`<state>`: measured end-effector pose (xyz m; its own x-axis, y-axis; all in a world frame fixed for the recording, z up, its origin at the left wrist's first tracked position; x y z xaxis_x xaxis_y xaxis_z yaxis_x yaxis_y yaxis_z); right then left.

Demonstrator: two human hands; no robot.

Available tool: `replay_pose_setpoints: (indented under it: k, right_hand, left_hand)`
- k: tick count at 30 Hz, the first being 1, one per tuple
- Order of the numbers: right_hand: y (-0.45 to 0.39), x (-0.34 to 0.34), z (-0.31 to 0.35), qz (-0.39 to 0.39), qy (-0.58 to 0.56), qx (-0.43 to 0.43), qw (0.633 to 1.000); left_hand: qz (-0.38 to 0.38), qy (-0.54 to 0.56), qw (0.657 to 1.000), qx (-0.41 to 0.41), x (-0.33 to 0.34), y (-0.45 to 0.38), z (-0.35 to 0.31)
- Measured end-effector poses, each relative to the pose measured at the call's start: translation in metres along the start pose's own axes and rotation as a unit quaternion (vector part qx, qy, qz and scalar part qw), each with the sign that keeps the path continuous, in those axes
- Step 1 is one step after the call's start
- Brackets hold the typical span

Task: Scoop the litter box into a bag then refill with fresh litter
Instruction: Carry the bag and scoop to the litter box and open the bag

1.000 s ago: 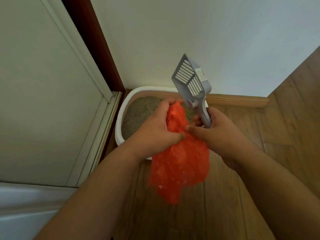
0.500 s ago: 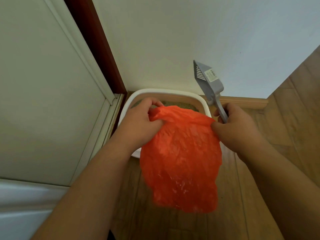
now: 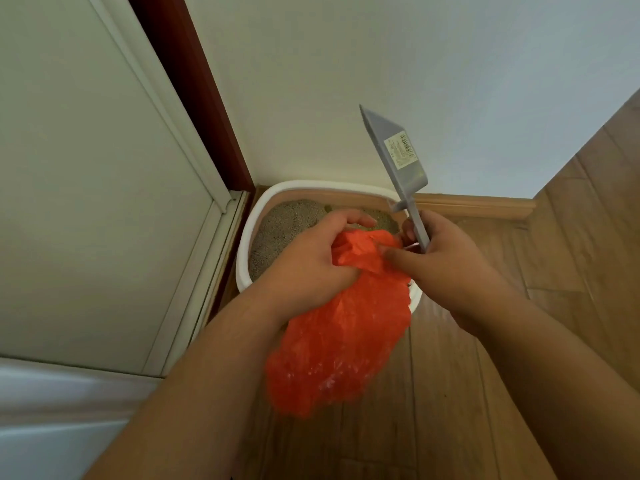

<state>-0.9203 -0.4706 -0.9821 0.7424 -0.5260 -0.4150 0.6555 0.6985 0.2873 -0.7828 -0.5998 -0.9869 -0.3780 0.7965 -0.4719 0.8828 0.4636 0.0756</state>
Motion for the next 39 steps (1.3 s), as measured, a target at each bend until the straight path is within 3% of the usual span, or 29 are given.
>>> replay_pose_setpoints:
  k: [8,14,20,23,25,30,33,36,39]
  right_hand:
    - [-0.015,-0.019,-0.014,-0.102,0.027,0.051,0.993]
    - [-0.021,-0.028,-0.018,-0.163,-0.001,0.067,0.984]
    - [-0.021,-0.021,-0.017,-0.112,0.002,0.074,0.991]
    - [-0.018,-0.017,-0.011,-0.057,-0.074,0.078,0.993]
    - [-0.016,-0.016,-0.008,-0.03,-0.119,0.084,0.989]
    - [-0.014,-0.017,-0.009,-0.036,-0.153,0.113,0.981]
    - [-0.014,-0.008,-0.011,-0.044,-0.03,0.089,0.995]
    - [-0.012,-0.005,-0.007,-0.102,0.094,0.037,0.99]
    - [-0.009,-0.006,-0.002,-0.094,0.033,0.032,0.994]
  left_hand:
    - [-0.093,-0.095,0.99,0.048,-0.008,-0.006,0.011]
    - [-0.076,-0.176,0.981,0.042,-0.016,-0.005,0.017]
    - [0.025,-0.173,0.984,0.021,-0.012,-0.003,0.02]
    - [0.084,-0.236,0.968,0.01,-0.007,-0.003,0.021]
    - [0.089,-0.2,0.976,-0.008,-0.006,-0.003,0.022]
    - [0.047,-0.129,0.99,-0.027,-0.003,-0.006,0.019]
    - [0.002,-0.111,0.993,-0.039,0.003,-0.008,0.018]
    - [-0.055,-0.098,0.994,-0.01,0.006,-0.01,0.013]
    - [-0.086,-0.051,0.995,-0.003,0.008,-0.011,0.008]
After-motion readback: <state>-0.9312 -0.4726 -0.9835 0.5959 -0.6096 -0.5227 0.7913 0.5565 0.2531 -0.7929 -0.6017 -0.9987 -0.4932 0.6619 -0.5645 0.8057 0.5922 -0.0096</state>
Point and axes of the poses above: each hand's wrist, its own y-axis away from the middle knuckle, its own x-axis out of the palm, z = x × y, the point moved 1 cm from there along -y, towards the middle knuckle, and after that the axes turned 4 degrees about x, right-handed, at the moved point
